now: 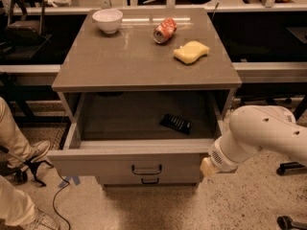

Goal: Close top drawer

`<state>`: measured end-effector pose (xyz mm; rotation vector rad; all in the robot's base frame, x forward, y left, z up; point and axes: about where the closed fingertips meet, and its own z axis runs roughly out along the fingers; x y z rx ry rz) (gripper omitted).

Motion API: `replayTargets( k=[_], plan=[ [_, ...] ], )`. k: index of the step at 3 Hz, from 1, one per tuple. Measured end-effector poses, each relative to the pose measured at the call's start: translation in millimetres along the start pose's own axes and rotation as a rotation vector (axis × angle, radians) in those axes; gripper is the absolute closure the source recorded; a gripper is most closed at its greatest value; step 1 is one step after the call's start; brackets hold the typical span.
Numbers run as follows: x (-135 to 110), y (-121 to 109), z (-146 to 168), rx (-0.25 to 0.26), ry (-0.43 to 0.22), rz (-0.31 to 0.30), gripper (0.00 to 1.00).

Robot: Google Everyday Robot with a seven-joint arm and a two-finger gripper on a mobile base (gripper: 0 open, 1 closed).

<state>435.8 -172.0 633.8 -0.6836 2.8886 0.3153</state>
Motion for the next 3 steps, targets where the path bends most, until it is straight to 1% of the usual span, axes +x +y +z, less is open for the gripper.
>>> replayTargets(
  k=[1, 2, 3],
  plan=[
    [-11, -23, -2, 0.035, -0.044, 0.027, 1.0],
    [-11, -23, -2, 0.035, -0.044, 0.027, 1.0],
    [-54, -44, 5, 0.043, -0.115, 0.032, 1.0]
  ],
)
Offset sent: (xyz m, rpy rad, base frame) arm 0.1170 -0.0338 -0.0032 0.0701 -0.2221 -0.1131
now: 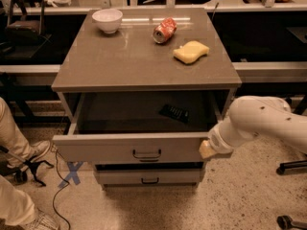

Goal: Close top drawer

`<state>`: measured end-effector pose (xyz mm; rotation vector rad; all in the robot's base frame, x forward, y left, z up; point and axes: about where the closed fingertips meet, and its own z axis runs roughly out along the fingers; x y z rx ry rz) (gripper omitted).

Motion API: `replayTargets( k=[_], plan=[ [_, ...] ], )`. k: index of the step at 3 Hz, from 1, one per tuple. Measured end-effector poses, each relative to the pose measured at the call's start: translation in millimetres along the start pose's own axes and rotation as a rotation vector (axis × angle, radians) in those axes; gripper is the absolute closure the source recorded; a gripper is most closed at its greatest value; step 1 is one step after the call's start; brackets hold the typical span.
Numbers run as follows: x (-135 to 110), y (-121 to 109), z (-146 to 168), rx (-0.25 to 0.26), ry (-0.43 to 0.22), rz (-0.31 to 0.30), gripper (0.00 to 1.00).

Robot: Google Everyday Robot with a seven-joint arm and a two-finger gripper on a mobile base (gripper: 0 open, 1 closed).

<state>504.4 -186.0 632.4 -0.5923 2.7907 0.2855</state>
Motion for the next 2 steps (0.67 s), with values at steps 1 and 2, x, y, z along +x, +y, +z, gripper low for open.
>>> replayTargets(
  k=[1, 2],
  plan=[
    [-12, -6, 4, 0.002, -0.02, 0.001, 1.0],
    [-44, -17, 14, 0.004, -0.055, 0.001, 1.0]
  ],
)
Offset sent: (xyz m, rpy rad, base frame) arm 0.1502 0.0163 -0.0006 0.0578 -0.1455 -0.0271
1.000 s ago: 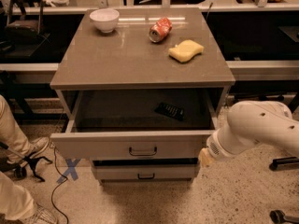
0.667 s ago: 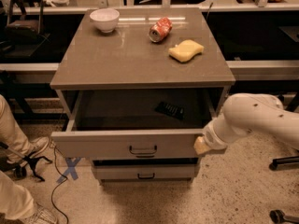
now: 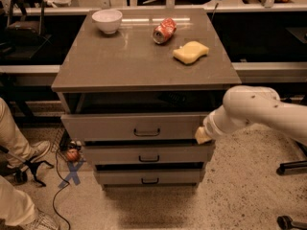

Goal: Close top drawer

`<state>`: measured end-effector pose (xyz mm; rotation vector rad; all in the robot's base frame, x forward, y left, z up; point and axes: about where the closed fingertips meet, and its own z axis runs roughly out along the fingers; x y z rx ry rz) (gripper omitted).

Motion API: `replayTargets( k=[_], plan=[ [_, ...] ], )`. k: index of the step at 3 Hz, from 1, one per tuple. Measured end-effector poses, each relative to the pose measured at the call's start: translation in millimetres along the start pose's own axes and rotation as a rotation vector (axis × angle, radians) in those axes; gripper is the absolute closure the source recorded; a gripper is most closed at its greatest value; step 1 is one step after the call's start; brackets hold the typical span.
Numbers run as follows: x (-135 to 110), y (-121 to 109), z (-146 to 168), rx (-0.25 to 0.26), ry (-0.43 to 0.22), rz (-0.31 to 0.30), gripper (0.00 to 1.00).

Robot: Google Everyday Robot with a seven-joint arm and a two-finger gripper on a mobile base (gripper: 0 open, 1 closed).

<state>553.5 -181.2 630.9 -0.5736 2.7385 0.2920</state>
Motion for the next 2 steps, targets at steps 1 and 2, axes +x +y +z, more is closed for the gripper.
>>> replayTargets(
  k=[1, 2],
  plan=[
    [-45.4, -14.5, 14.7, -0.001, -0.048, -0.002, 1.0],
    [-53.4, -17.4, 15.2, 0.003, -0.065, 0.003, 1.0]
  ],
)
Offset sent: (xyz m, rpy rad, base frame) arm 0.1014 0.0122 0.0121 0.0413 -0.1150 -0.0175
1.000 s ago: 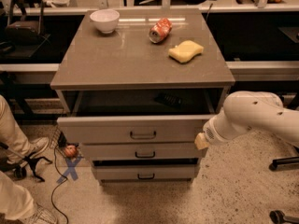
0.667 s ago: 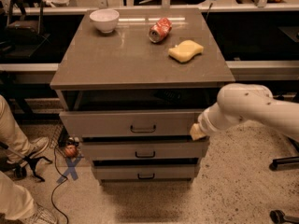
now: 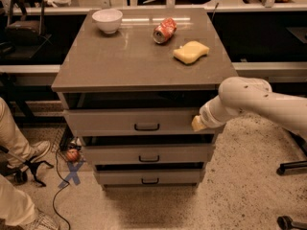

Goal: Close top drawer

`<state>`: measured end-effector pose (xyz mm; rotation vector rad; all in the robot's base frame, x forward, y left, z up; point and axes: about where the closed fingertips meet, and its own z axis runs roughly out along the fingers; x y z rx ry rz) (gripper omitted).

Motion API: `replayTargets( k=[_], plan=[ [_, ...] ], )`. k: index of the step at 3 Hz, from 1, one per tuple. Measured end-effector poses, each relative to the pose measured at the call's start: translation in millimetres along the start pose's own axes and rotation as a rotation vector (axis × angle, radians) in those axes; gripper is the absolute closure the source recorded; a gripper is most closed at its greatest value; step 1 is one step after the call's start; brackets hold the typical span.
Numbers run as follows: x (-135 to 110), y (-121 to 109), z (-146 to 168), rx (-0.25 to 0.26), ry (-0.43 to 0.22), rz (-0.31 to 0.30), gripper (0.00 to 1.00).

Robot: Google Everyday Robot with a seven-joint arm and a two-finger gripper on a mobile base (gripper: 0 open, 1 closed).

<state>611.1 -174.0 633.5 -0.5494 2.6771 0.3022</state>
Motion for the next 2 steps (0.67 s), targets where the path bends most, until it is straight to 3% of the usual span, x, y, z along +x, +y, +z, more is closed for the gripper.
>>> replayTargets(
  k=[1, 2],
  plan=[
    [25, -1, -14, 0.02, -0.018, 0.053, 1.0],
    [69, 6, -40, 0.022, -0.025, 0.14, 1.0]
  ],
)
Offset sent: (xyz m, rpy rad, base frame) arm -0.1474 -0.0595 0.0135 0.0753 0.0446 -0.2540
